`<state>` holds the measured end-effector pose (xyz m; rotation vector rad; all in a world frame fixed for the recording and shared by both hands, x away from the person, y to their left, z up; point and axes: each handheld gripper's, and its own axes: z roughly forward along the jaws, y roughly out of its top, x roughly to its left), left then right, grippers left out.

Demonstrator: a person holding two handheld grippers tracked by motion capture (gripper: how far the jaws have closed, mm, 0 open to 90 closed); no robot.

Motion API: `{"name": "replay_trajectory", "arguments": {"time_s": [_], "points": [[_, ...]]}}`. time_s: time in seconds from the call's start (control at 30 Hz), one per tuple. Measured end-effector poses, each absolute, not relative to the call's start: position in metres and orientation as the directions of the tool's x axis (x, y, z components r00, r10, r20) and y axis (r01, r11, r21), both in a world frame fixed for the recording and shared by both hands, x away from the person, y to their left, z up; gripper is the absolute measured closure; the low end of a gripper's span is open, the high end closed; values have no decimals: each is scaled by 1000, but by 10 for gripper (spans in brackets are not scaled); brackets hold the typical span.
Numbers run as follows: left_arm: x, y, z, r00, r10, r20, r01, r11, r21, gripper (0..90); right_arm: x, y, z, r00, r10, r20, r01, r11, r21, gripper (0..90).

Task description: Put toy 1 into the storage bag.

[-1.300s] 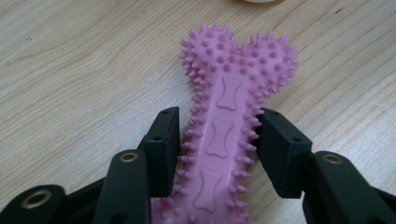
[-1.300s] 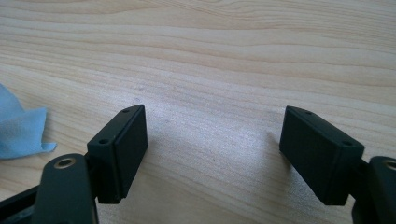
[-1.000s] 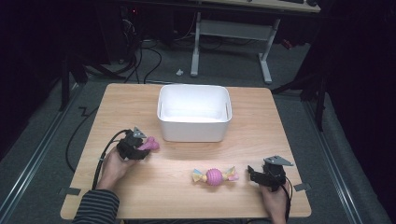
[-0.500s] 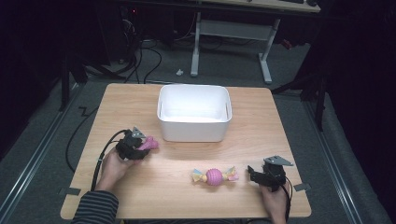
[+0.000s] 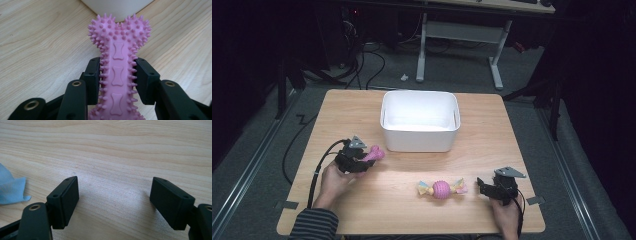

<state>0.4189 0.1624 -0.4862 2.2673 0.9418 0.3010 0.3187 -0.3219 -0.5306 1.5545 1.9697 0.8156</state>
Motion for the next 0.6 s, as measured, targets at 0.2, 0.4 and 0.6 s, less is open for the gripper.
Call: {"name": "replay_trajectory", "arguments": {"time_s": [0.2,0.4,0.6], "points": [[413,165,-478,710,701,-62,548,-496,674,592,319,-322,-530,-226,974,-18,677,170,716,235],[405,166,-469,703,708,-68,542,-472,696,592,318,-322,-530,-228,974,-20,677,173,716,234],[398,170,-458,691,715,-106,543,-417,729,593,319,-322,-531,-228,973,-19,676,173,716,234]]}}
